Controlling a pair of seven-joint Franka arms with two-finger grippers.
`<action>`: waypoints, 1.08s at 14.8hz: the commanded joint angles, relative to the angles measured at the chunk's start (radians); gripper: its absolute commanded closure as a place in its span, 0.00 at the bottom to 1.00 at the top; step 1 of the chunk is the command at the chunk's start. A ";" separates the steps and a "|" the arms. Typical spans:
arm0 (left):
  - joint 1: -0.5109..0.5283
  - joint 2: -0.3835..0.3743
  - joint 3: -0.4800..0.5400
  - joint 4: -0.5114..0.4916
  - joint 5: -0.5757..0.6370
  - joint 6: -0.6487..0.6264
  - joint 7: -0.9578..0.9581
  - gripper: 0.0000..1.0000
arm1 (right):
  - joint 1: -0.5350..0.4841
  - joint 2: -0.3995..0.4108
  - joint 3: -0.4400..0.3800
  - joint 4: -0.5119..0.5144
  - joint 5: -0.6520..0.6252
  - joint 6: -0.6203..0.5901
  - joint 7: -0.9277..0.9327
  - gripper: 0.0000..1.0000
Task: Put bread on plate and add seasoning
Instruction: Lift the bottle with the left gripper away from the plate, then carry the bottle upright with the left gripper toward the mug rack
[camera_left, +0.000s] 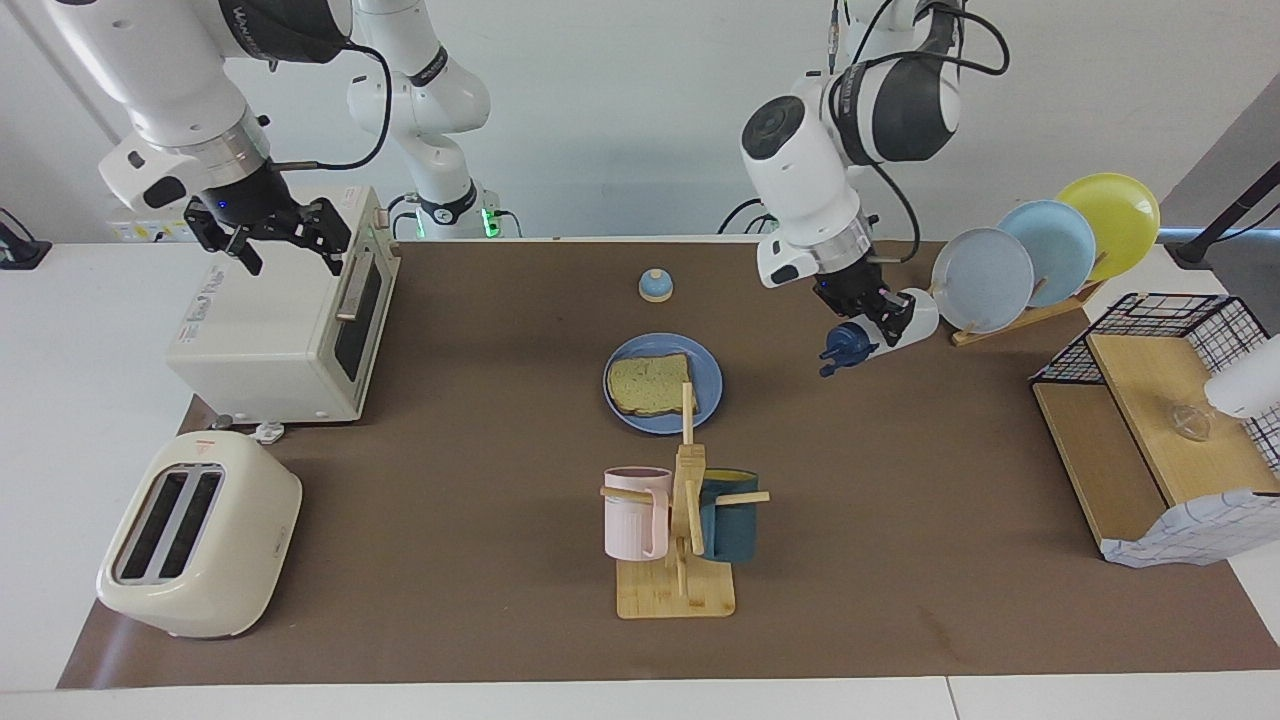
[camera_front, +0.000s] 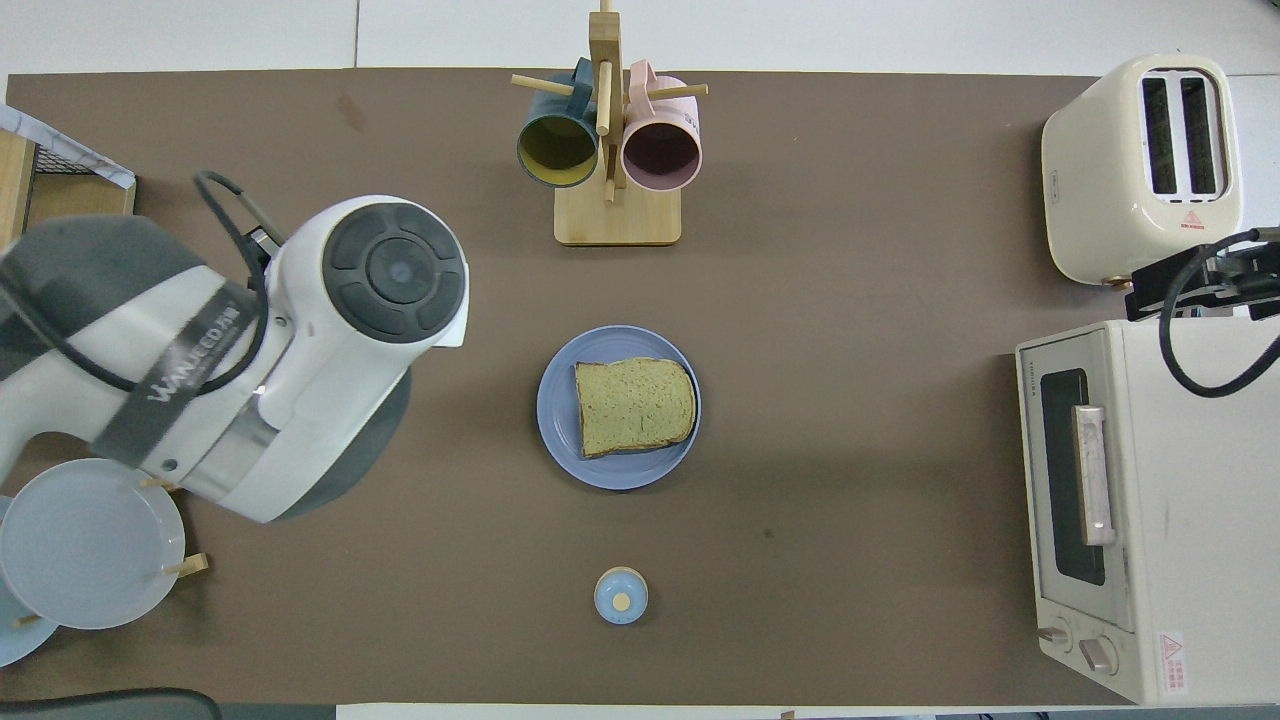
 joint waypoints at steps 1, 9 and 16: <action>0.060 -0.083 -0.003 -0.016 -0.108 0.043 -0.003 0.85 | -0.016 -0.025 0.010 -0.033 0.002 0.019 -0.022 0.00; 0.138 -0.165 -0.003 -0.017 -0.303 0.104 -0.156 0.85 | -0.016 -0.025 0.010 -0.033 0.002 0.019 -0.022 0.00; 0.264 -0.180 -0.003 -0.058 -0.542 0.273 -0.207 0.85 | -0.016 -0.025 0.010 -0.033 0.002 0.019 -0.022 0.00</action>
